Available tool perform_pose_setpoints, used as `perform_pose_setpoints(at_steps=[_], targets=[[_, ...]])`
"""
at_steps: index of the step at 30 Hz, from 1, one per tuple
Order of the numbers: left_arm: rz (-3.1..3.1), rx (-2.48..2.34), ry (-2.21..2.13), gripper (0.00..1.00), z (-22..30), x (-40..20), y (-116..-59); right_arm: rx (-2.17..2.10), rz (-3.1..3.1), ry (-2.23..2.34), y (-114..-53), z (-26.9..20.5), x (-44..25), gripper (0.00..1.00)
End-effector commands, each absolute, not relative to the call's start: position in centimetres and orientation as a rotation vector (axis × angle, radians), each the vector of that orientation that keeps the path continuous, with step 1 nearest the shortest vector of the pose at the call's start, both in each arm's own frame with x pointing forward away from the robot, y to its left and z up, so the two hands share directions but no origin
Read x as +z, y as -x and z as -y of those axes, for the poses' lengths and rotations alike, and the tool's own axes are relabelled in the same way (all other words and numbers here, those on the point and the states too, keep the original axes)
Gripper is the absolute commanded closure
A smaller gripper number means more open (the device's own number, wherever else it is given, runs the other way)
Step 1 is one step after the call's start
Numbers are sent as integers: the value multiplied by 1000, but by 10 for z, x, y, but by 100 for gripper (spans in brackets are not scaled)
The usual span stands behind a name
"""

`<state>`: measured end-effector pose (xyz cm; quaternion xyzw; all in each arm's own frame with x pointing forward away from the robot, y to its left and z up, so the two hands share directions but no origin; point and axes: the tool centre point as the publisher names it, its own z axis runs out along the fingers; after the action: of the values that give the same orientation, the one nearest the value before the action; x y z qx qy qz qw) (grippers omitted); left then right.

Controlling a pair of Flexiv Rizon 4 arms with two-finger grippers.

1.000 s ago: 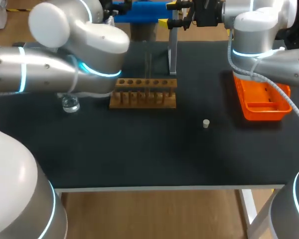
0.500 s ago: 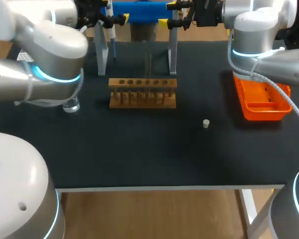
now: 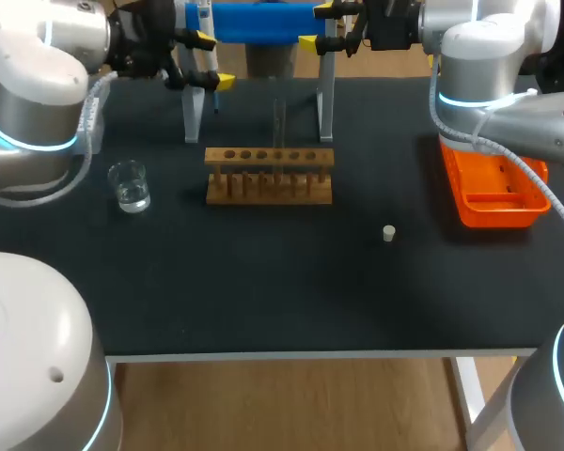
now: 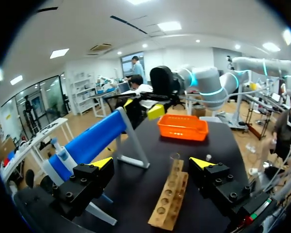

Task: Invert the test tube, pick up the pipette, mount the tip to pipette, aspirate from beaker and dispense into the tube, eject the tip, return the pipette, and cap with the stopper.

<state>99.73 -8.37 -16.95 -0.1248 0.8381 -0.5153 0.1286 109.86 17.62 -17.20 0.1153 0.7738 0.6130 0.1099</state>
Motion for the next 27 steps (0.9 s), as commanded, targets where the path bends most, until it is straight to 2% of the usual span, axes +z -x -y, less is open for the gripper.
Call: perform_pose_setpoints(at_steps=[1,27], targets=[[-2511,-1554,277,0,84,-179,-997,1801,-2277,-338,-1099,-176,-172,0],[-2598,-1547,194,0,144,-235,-990,1801,-2277,-338,-1099,-176,-172,0]])
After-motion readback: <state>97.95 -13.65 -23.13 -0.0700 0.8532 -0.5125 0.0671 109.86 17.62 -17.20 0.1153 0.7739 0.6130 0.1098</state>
